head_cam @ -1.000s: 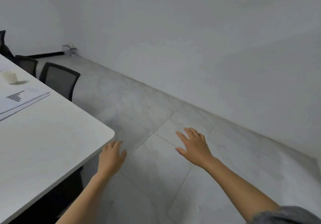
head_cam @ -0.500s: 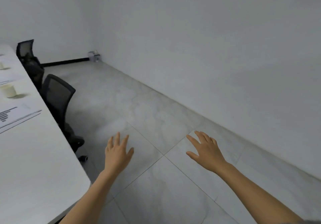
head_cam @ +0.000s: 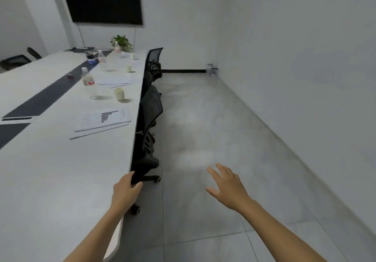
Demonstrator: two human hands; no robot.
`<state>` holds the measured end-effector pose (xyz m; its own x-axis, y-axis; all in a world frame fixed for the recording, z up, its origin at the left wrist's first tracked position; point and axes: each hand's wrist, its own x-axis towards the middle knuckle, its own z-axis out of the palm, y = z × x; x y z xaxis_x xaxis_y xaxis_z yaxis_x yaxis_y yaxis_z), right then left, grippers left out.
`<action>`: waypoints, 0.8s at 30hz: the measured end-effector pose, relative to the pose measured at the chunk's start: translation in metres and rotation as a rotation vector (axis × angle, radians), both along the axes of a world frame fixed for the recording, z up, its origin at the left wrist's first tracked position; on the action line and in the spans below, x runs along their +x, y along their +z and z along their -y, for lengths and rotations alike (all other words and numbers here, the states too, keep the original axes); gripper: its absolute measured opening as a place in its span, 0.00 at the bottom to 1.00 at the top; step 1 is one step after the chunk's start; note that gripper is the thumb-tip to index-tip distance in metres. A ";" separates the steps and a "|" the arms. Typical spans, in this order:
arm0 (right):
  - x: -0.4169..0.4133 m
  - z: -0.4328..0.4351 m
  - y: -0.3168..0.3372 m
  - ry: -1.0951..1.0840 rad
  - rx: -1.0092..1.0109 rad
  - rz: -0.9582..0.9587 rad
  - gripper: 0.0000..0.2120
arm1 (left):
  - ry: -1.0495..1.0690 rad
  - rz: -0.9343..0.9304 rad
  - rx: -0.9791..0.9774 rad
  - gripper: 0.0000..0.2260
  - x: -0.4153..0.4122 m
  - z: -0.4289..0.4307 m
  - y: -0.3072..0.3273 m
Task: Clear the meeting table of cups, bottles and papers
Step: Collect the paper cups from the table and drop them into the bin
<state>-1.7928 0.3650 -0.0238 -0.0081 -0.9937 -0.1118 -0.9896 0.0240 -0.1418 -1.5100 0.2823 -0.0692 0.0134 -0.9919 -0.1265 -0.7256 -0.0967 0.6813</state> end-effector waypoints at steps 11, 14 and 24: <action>-0.062 0.208 0.018 0.144 0.012 -0.069 0.29 | 0.221 -0.161 -0.093 0.22 -0.031 0.167 -0.004; -0.074 0.254 0.007 0.137 0.062 -0.027 0.29 | 0.237 -0.177 -0.079 0.21 -0.050 0.201 -0.008; -0.096 0.422 -0.028 0.303 0.101 0.034 0.29 | 0.361 -0.110 -0.147 0.21 -0.078 0.322 -0.011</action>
<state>-1.8892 -0.0568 -0.0520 0.2921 -0.9340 -0.2055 -0.9485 -0.2554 -0.1872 -1.5884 -0.0392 -0.0800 0.3587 -0.9335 -0.0033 -0.5850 -0.2275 0.7785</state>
